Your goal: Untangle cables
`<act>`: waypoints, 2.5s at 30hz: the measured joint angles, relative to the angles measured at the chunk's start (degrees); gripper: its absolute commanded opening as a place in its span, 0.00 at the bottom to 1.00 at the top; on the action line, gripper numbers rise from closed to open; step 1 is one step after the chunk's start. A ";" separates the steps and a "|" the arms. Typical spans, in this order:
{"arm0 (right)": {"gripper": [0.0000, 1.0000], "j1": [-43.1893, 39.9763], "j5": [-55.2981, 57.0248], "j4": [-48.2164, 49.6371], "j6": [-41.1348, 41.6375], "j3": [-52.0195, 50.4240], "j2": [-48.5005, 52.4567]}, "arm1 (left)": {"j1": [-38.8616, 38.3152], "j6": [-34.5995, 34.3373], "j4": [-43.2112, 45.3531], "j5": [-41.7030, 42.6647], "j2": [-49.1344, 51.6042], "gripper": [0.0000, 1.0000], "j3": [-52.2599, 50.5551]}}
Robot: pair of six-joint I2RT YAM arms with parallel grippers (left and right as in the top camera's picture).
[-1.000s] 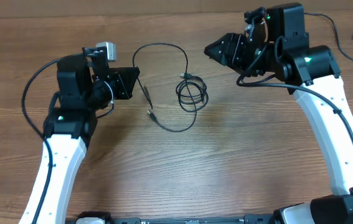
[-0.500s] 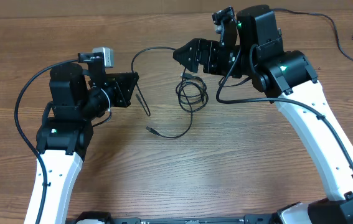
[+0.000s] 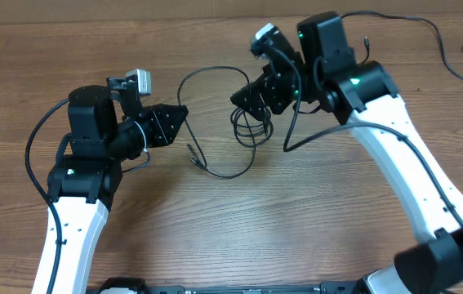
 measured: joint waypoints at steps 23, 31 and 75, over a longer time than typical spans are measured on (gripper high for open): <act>0.25 1.49 4.96 8.09 -2.01 0.00 2.75 | 0.00 -0.76 -3.34 -0.72 0.00 0.04 0.00; 0.10 1.49 5.14 8.20 -0.52 0.00 2.75 | 0.00 -0.76 -4.55 -5.01 0.00 0.04 0.00; 0.04 -6.29 20.06 24.30 32.44 0.00 -17.75 | 0.00 -0.85 -6.05 -6.12 0.00 1.00 0.00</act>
